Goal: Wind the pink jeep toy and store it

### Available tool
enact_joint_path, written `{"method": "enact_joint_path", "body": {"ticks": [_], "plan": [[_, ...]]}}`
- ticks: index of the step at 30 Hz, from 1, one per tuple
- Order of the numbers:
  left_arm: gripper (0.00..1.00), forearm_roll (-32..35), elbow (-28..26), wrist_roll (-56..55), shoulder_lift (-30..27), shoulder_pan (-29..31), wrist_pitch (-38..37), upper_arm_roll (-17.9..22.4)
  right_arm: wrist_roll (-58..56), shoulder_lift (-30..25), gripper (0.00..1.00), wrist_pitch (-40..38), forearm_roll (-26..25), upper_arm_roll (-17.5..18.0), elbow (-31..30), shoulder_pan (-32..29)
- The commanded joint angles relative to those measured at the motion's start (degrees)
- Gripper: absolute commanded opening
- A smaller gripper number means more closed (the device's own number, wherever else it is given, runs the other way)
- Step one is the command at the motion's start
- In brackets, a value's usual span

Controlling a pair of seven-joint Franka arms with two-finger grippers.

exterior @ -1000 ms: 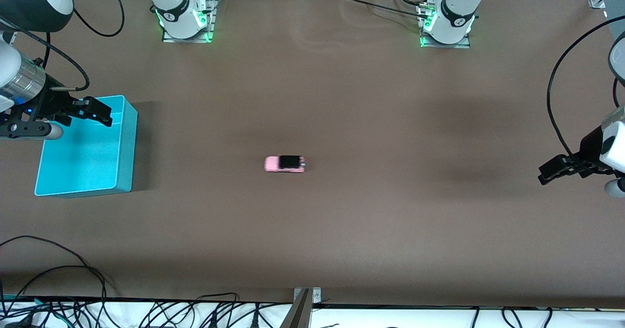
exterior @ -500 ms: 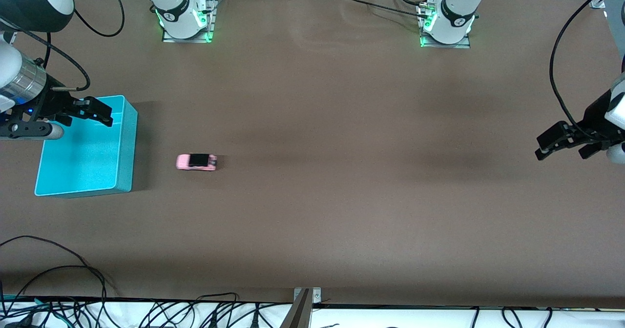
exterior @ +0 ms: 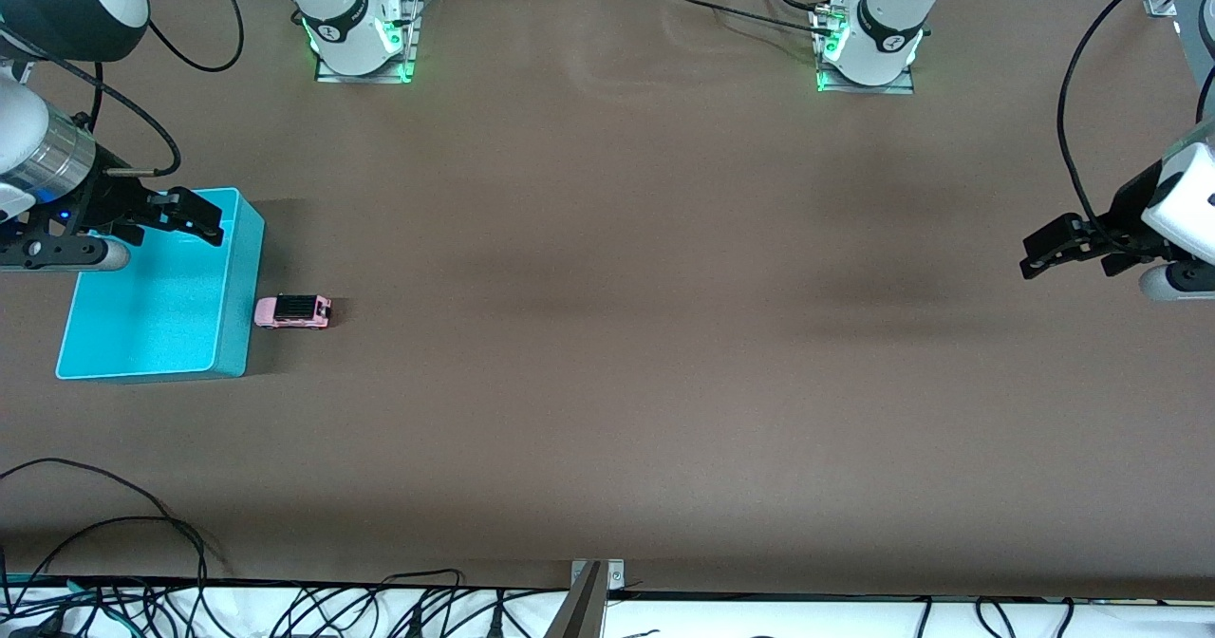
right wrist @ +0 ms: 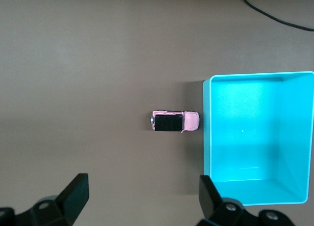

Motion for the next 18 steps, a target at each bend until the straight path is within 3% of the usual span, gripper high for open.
{"method": "enact_joint_path", "body": {"ticks": [1, 18], "plan": [[1.0, -1.3, -2.08, 1.76, -2.15, 0.42, -0.06, -0.05, -0.05, -0.44, 1.0, 0.45, -0.4, 0.12, -0.36, 0.1], [1.0, -1.21, -2.43, 1.68, -2.15, 0.86, -0.41, 0.04, 3.64, 0.62, 1.0, 2.21, -0.4, -0.15, -0.18, 1.07]]}}
